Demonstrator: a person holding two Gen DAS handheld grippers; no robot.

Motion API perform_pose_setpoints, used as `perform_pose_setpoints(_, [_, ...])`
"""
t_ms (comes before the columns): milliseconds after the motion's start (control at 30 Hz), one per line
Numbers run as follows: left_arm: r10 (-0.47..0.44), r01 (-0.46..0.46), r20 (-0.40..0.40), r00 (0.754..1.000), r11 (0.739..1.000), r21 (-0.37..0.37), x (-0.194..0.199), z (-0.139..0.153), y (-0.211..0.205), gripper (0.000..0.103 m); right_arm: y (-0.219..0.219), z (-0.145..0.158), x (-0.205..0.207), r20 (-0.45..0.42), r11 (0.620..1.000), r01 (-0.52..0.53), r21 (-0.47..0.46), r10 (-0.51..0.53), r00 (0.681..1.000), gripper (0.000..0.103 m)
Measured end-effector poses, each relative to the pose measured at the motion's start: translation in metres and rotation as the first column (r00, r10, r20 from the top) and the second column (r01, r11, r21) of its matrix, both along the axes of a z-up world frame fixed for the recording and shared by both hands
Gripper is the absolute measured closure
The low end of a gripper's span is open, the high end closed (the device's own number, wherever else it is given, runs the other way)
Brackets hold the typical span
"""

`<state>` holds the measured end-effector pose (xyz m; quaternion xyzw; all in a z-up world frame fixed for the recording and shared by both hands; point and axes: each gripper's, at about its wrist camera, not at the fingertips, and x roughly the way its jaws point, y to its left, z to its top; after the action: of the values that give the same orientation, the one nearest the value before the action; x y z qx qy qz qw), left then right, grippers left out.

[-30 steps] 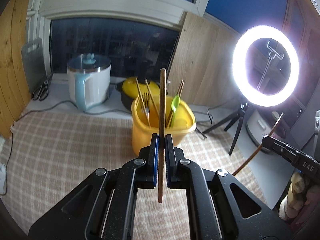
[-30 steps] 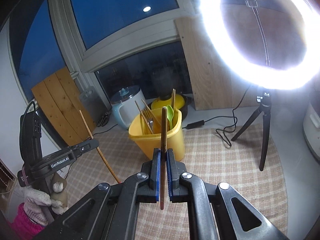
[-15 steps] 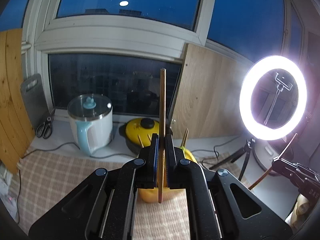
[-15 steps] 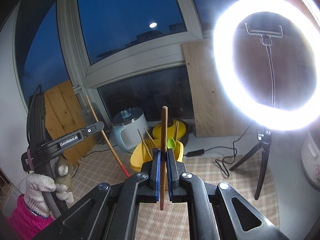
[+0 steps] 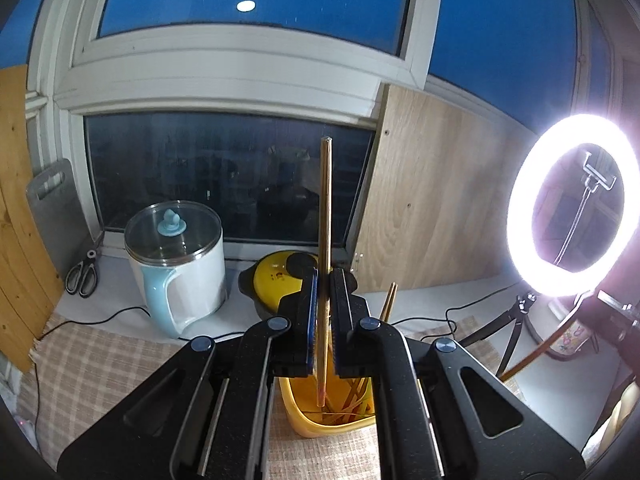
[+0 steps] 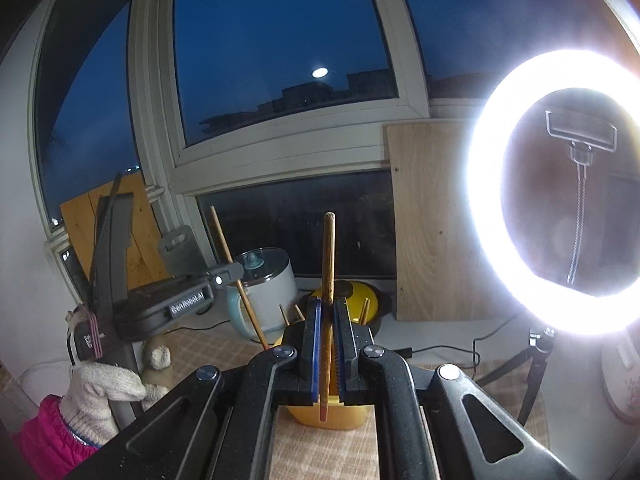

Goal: Organize utensils
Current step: 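Lower the chopsticks into the bin and open both tools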

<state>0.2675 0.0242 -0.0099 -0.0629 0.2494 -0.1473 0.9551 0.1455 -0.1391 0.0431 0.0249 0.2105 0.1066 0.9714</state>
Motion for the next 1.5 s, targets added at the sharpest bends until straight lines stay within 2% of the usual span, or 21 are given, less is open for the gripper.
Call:
perform_pose_setpoints(167, [-0.013, 0.013, -0.022, 1.000, 1.000, 0.015, 0.008, -0.013, -0.003, 0.099, 0.008, 0.000, 0.016, 0.023, 1.000, 0.011, -0.012, -0.011, 1.000, 0.100])
perform_pose_setpoints(367, [-0.003, 0.002, -0.038, 0.999, 1.000, -0.001, 0.014, -0.022, 0.000, 0.099, 0.013, -0.012, 0.037, 0.048, 0.999, 0.024, -0.035, -0.022, 0.999, 0.100])
perform_pose_setpoints(633, [0.001, -0.001, -0.052, 0.999, 1.000, -0.001, 0.016, -0.032, 0.002, 0.099, 0.008, -0.045, 0.065, -0.057, 1.000, 0.016, 0.000, -0.016, 0.998, 0.100])
perform_pose_setpoints(1300, [-0.016, 0.014, -0.130, 0.991, 1.000, -0.019, 0.019, -0.062, 0.001, 0.099, 0.010, -0.089, 0.074, -0.216, 1.000, -0.019, 0.007, 0.020, 0.976, 0.099])
perform_pose_setpoints(1400, [-0.011, 0.009, -0.133, 0.991, 1.000, -0.013, 0.017, -0.063, 0.001, 0.099, 0.010, -0.091, 0.073, -0.227, 0.999, -0.027, 0.016, 0.030, 0.974, 0.096])
perform_pose_setpoints(1467, [-0.005, 0.003, -0.132, 0.991, 1.000, -0.013, 0.015, -0.062, 0.003, 0.098, 0.010, -0.091, 0.071, -0.225, 0.999, -0.034, 0.015, 0.036, 0.974, 0.086])
perform_pose_setpoints(1500, [-0.003, 0.002, -0.133, 0.991, 1.000, -0.013, 0.014, -0.062, 0.004, 0.097, 0.010, -0.090, 0.069, -0.221, 0.999, -0.036, 0.013, 0.038, 0.974, 0.076])
